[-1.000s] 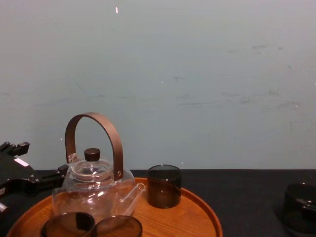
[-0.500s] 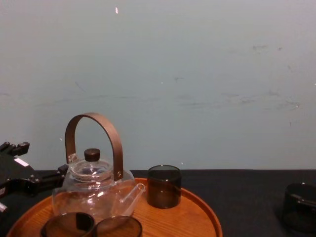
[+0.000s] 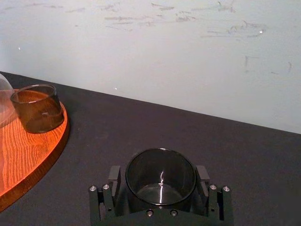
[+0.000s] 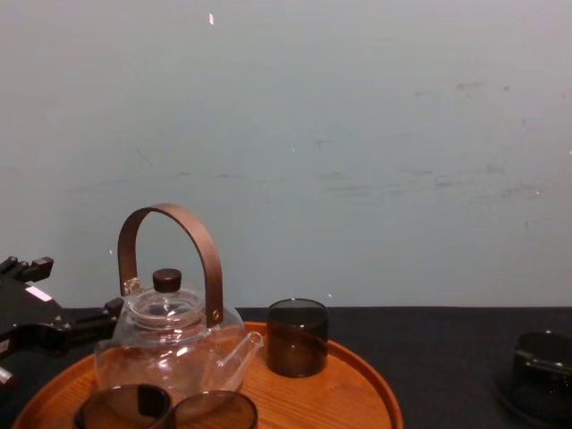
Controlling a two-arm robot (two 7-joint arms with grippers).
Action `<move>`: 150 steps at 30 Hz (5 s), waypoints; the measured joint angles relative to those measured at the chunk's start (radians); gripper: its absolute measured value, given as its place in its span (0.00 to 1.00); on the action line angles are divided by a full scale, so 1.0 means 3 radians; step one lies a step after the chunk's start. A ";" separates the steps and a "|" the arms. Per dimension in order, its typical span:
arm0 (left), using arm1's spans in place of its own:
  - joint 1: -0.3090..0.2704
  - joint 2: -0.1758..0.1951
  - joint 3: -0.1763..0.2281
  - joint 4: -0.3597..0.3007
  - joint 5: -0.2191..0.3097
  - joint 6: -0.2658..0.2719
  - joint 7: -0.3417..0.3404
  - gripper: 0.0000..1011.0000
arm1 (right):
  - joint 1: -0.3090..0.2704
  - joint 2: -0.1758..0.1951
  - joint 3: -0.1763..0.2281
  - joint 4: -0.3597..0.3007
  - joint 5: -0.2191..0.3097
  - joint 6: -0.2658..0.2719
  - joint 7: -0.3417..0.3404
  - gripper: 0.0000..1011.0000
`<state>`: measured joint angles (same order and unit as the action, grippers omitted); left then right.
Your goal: Pick up the glass from the table and place it on the tray.
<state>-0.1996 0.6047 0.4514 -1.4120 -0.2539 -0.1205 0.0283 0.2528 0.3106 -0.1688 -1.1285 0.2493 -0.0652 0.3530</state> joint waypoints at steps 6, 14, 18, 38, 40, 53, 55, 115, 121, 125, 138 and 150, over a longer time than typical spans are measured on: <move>0.0000 0.0000 0.0000 0.0000 0.0000 0.0000 0.0000 0.99 | 0.0014 -0.0001 -0.0007 0.0019 0.0000 0.0011 0.0006 0.99; 0.0000 0.0000 0.0000 0.0000 0.0000 0.0000 0.0000 0.99 | 0.0011 0.0000 -0.0004 0.0013 0.0000 0.0012 0.0004 0.99; 0.0000 0.0000 0.0000 0.0000 0.0000 0.0000 0.0000 0.99 | 0.0008 0.0001 -0.0002 0.0010 0.0000 0.0012 0.0003 0.93; 0.0000 0.0000 0.0000 0.0000 0.0000 0.0000 0.0000 0.99 | 0.0003 0.0002 0.0001 0.0002 0.0000 0.0012 -0.0001 0.89; 0.0000 0.0000 0.0000 0.0000 0.0000 0.0000 0.0000 0.99 | 0.0003 0.0002 0.0001 0.0002 0.0000 0.0012 -0.0001 0.89; 0.0000 0.0000 0.0000 0.0000 0.0000 0.0000 0.0000 0.99 | -0.0084 0.0054 -0.0005 -0.0199 0.0067 -0.0008 0.0074 0.89; 0.0000 0.0000 0.0000 0.0000 0.0000 0.0000 0.0000 0.99 | -0.0114 0.0065 -0.0014 -0.0276 0.0074 -0.0002 0.0077 0.89; 0.0000 0.0000 0.0000 0.0000 0.0000 0.0000 0.0000 0.99 | 0.0465 -0.0339 -0.0940 0.0208 0.0035 -0.0194 0.0486 0.89; 0.0000 0.0000 0.0000 0.0000 0.0000 0.0000 0.0000 0.99 | 0.0506 -0.0368 -0.0963 0.0278 0.0014 -0.0210 0.0489 0.89; 0.0000 0.0000 0.0000 0.0000 0.0000 0.0000 0.0000 0.99 | 0.0528 -0.0384 -0.0973 0.0308 -0.0002 -0.0217 0.0487 0.89; 0.0000 0.0000 0.0000 0.0000 0.0000 0.0000 0.0000 0.99 | 0.0590 -0.0433 -0.1008 0.0426 -0.0067 -0.0244 0.0474 0.89; 0.0000 0.0000 0.0000 0.0000 0.0000 0.0000 0.0000 0.99 | 0.0594 -0.0437 -0.1019 0.0425 -0.0114 -0.0247 0.0434 0.89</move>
<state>-0.1995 0.6047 0.4514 -1.4120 -0.2539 -0.1205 0.0283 0.4309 0.1796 -0.4744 -1.0011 0.2150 -0.1394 0.4833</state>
